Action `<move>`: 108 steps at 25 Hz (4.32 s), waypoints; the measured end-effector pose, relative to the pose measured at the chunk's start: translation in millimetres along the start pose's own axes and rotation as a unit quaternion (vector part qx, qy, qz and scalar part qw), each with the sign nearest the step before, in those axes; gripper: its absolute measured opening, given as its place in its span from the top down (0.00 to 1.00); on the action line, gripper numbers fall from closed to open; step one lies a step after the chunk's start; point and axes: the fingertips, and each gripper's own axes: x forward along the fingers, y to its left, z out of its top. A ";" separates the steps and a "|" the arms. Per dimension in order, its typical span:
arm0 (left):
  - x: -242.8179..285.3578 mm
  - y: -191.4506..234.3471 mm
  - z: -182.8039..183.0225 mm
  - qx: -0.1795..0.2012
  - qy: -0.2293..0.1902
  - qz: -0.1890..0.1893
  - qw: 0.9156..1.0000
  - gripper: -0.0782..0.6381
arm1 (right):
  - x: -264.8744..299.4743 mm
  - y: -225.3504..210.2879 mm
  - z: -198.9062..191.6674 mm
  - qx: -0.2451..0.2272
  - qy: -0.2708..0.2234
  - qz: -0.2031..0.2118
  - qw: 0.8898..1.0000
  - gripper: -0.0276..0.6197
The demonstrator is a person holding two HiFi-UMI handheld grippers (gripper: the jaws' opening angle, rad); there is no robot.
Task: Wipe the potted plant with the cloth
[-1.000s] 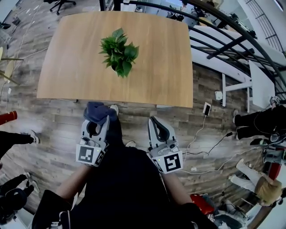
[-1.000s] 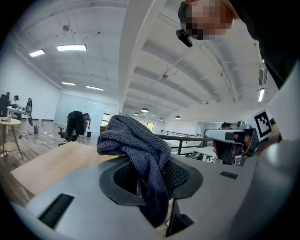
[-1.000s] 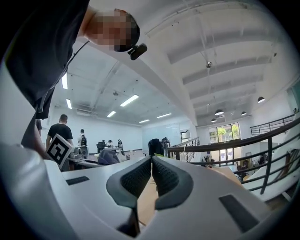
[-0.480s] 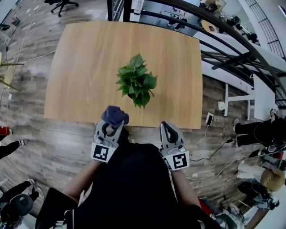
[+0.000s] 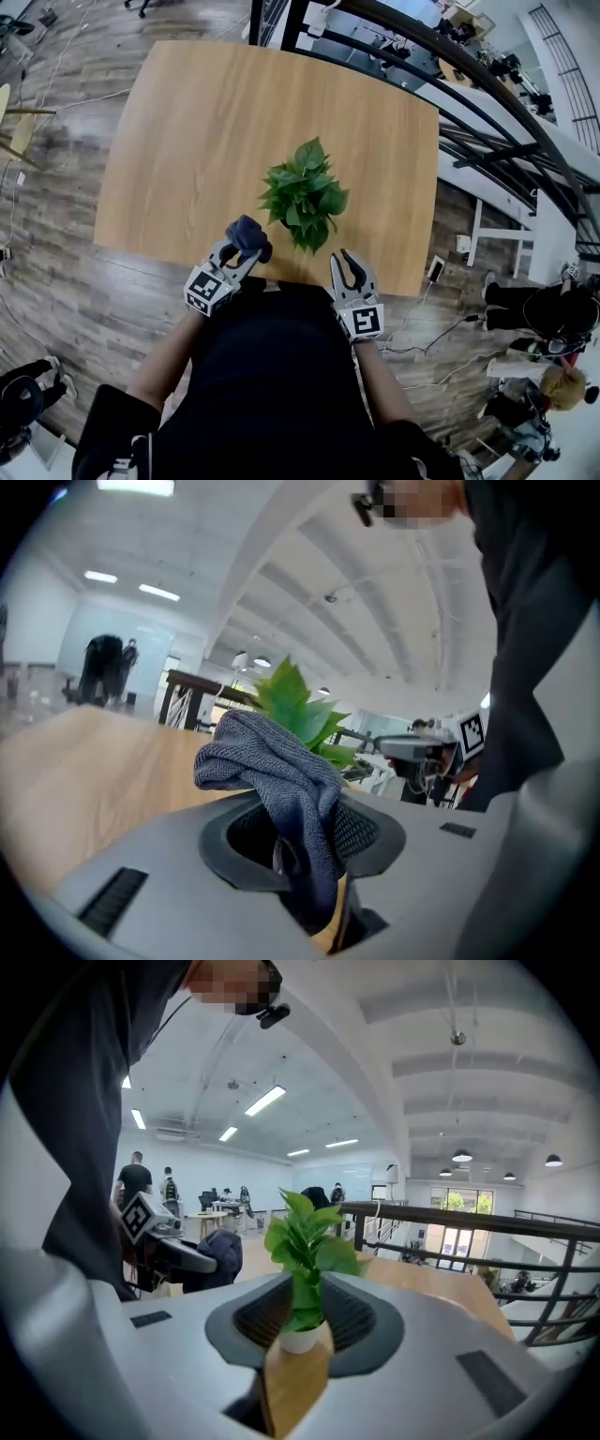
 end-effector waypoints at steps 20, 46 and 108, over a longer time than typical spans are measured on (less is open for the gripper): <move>93.5 35.4 -90.3 -0.001 0.209 -0.104 0.972 0.69 | 108.0 30.3 -109.1 -0.042 0.096 0.154 0.982 0.55; 94.8 53.6 -86.8 -0.006 0.217 -0.039 0.975 0.69 | 113.1 11.2 -105.4 -0.038 0.094 0.106 0.989 0.55; 87.5 64.6 -92.1 0.014 0.257 -0.043 0.965 0.69 | 123.2 31.7 -107.8 -0.047 0.119 0.109 0.986 0.56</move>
